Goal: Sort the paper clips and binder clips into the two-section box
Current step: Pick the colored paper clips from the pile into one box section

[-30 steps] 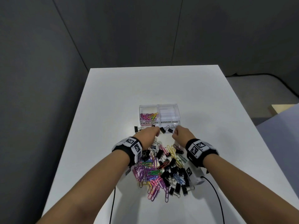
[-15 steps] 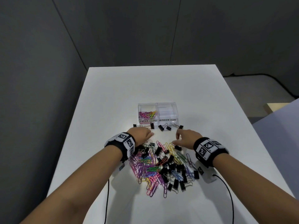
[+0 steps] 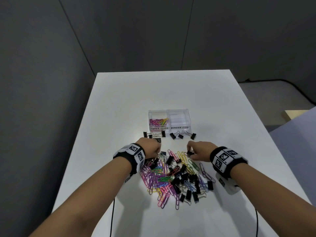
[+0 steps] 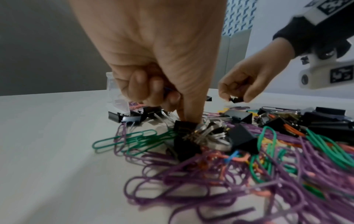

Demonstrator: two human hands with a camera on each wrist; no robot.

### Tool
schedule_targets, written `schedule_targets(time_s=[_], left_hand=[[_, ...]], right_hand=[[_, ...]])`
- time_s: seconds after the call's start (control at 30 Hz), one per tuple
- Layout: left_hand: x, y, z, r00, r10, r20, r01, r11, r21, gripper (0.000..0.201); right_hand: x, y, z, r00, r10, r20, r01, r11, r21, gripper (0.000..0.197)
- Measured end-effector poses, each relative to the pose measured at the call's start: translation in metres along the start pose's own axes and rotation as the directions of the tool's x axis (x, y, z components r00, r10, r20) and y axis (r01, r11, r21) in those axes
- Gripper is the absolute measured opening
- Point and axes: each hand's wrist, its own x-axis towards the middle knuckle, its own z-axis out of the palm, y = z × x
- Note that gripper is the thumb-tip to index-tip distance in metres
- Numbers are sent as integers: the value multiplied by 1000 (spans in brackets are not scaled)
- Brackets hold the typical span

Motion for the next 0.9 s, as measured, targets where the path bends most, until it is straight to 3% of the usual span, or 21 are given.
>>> schedule_targets(time_s=[0.2,0.3,0.4,0.53,0.6,0.77,0.9], left_hand=[[0,3,1,999,21,-26,-19,998,64,22],[-3,0,2,997,29,-71,-29,1000,0,18],[-9,-6,1,993,-27,-113,13,993,-120,10],[-18,-22,6,986,-118,-118,84,962,-259,32],[-25,-29,10,985,-145,-90,114,950,-290,36],[-36,-45,25,977,-211,-6,195,914,-356,35],[-41,-44,31,975,-223,-6,206,911,-357,30]], right_hand=[[1,8,-9,988,102,-116,-97,994,50,37],[1,4,-5,990,43,-131,-41,999,22,40],[-2,-1,1,998,-17,-66,15,999,-36,42],[-8,-4,9,999,-34,-36,28,989,-142,48],[-10,-6,13,998,-31,-61,20,983,-182,45],[-8,-16,22,989,40,-141,-55,993,-100,12],[-4,-25,23,987,104,-125,-110,993,-43,20]])
